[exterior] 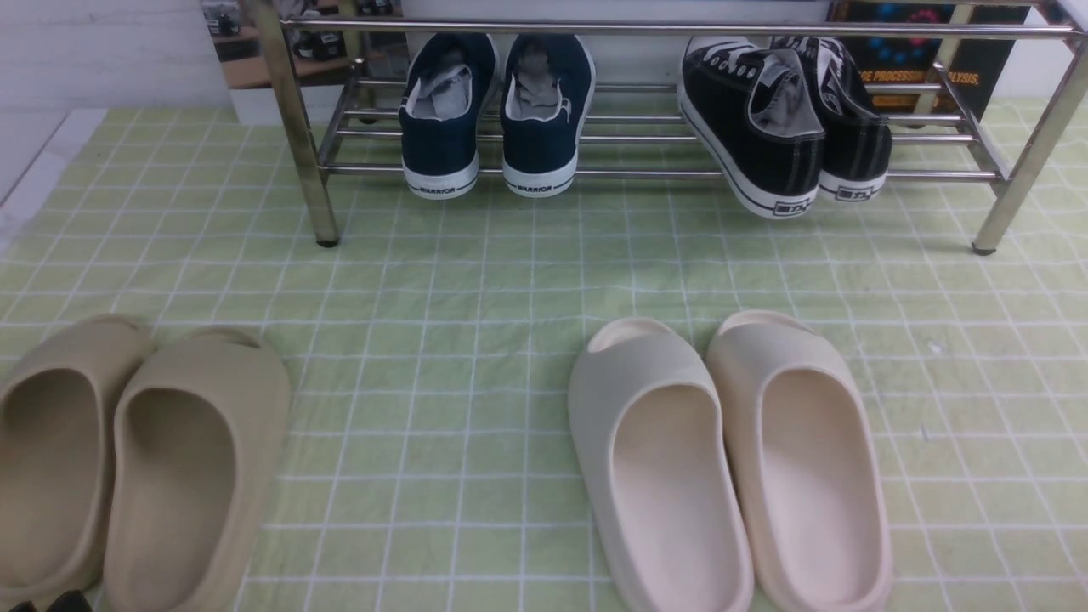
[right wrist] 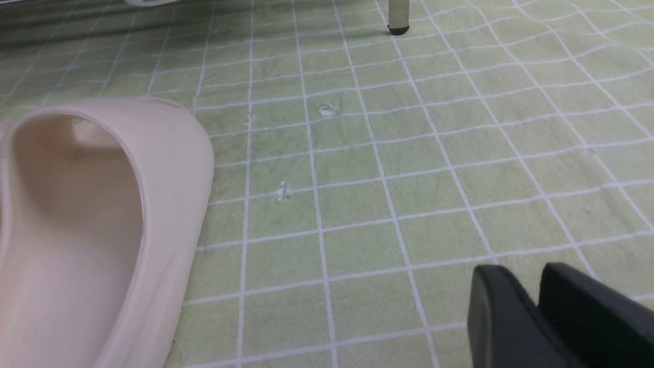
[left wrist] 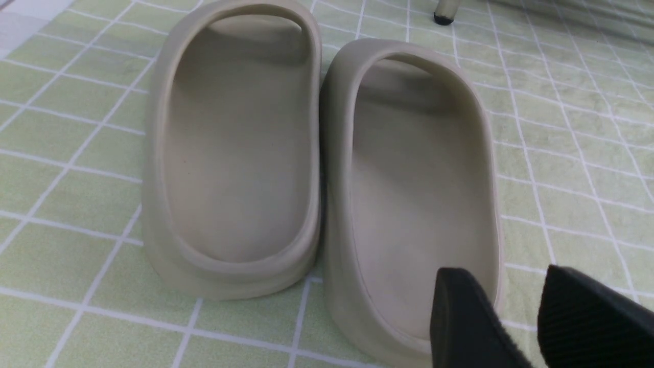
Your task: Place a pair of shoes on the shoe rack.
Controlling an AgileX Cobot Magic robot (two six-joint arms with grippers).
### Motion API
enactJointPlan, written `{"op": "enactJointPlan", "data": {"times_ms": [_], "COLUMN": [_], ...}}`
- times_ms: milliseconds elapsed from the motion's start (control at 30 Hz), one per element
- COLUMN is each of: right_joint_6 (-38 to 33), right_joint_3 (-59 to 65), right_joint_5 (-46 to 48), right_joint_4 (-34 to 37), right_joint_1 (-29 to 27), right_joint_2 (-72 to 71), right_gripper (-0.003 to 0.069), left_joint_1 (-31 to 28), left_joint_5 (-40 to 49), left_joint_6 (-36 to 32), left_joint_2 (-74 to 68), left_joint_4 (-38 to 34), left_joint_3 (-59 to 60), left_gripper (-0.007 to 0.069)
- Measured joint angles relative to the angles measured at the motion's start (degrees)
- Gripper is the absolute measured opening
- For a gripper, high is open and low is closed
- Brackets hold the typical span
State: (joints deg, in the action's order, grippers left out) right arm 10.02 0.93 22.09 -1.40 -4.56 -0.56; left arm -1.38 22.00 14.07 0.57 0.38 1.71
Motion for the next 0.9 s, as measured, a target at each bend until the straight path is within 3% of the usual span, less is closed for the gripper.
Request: {"op": "enactJointPlan", "data": {"times_ms": [900], "right_joint_6": [0.0], "right_joint_3": [0.0], "right_joint_5": [0.0], "right_joint_4": [0.0], "right_joint_1": [0.0], "right_joint_2": [0.0], "right_gripper": [0.017], "left_joint_1": [0.0], "left_joint_5": [0.0], "left_joint_6": [0.0], "left_joint_2": [0.0], "left_joint_4": [0.0], "left_joint_3": [0.0], "left_gripper": [0.0238]}}
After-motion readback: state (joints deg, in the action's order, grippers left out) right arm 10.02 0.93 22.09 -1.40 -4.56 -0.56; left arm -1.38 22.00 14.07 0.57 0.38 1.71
